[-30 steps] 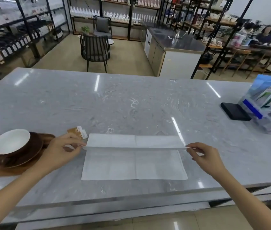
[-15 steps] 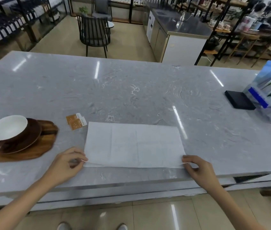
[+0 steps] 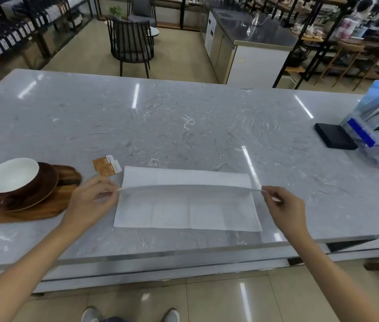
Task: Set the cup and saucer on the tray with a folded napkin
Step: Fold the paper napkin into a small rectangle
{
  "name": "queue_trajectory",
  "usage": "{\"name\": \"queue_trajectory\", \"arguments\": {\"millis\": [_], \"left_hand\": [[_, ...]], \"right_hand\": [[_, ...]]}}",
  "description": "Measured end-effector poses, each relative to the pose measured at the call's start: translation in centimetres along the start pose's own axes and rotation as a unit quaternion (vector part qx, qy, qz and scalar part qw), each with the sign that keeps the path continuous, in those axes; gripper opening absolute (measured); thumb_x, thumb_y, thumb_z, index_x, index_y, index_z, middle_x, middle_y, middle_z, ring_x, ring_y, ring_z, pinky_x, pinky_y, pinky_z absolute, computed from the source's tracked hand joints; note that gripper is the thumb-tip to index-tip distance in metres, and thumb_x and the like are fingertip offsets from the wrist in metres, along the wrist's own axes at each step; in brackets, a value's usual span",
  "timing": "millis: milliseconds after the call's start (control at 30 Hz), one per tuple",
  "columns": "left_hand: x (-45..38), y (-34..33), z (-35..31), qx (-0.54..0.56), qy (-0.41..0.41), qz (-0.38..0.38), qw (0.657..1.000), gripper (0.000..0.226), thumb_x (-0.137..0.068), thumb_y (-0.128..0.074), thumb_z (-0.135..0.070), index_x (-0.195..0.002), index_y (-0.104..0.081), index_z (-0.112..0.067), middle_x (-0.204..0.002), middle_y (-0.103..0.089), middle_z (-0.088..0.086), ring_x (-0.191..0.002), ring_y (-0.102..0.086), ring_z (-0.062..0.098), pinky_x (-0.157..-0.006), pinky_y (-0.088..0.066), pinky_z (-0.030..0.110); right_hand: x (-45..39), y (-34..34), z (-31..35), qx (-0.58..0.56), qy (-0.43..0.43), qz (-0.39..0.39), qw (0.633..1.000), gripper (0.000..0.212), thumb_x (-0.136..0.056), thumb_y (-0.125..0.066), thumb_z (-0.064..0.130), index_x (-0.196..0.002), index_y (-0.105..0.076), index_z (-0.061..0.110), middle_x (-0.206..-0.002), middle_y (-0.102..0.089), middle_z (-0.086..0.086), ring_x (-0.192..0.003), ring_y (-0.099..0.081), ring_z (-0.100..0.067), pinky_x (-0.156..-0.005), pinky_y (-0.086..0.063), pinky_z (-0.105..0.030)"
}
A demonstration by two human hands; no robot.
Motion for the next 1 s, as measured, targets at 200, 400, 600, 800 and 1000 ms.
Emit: {"name": "queue_trajectory", "arguments": {"millis": [200,400,600,800,1000], "left_hand": [[4.8,-1.2,2.1,-0.045,-0.014,0.110,0.993,0.009,-0.083,-0.074,-0.007,-0.088,-0.075,-0.015,-0.098,-0.066,-0.005,-0.085,-0.067,0.013,-0.081,-0.049,0.014],[6.1,-1.0,2.5,-0.056,-0.032,0.132,0.989,0.030,-0.090,-0.057,-0.034,-0.094,-0.078,-0.014,-0.103,-0.069,-0.004,-0.086,-0.069,0.011,-0.081,-0.055,0.025],[6.6,-1.3,2.0,-0.077,-0.050,0.121,0.988,0.029,-0.091,-0.055,-0.033,-0.097,-0.077,-0.014,-0.099,-0.072,-0.004,-0.081,-0.071,0.014,-0.068,-0.062,0.032],[7.1,-1.5,2.2,-0.100,-0.067,0.115,0.986,0.030,-0.091,-0.055,-0.034,-0.095,-0.078,-0.016,-0.098,-0.074,-0.005,-0.079,-0.072,0.014,-0.061,-0.062,0.031],[7.3,-1.8,1.7,-0.114,-0.054,0.117,0.985,0.028,-0.089,-0.058,-0.041,-0.092,-0.078,-0.021,-0.098,-0.073,-0.011,-0.079,-0.070,0.008,-0.057,-0.058,0.024]], "right_hand": [[4.9,-1.7,-2.6,0.017,0.083,0.091,0.992,0.025,-0.088,-0.074,0.000,-0.109,-0.076,0.012,-0.116,-0.074,0.001,-0.094,-0.074,-0.012,-0.083,-0.058,-0.013],[7.3,-2.2,-4.8,0.036,0.104,0.118,0.987,0.025,-0.091,-0.066,0.019,-0.113,-0.078,0.017,-0.126,-0.072,0.005,-0.097,-0.071,-0.002,-0.083,-0.060,-0.020],[7.2,-2.2,-5.3,0.031,0.073,0.103,0.991,0.022,-0.087,-0.074,0.008,-0.108,-0.078,0.015,-0.119,-0.074,0.006,-0.081,-0.072,-0.005,-0.071,-0.060,-0.025],[7.5,-2.3,-5.3,0.033,0.091,0.114,0.989,0.021,-0.085,-0.076,0.006,-0.105,-0.078,0.013,-0.117,-0.072,0.004,-0.072,-0.068,-0.006,-0.067,-0.056,-0.020],[7.3,-2.1,-5.0,0.040,0.080,0.118,0.989,0.021,-0.085,-0.078,0.002,-0.102,-0.077,0.013,-0.116,-0.072,0.002,-0.077,-0.070,-0.010,-0.070,-0.058,-0.023]]}}
Point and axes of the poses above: each hand's wrist, its own x-axis away from the middle knuckle, its own y-axis out of the back of the hand, z = x × y, the point moved 1 cm from there along -x, towards the middle knuckle
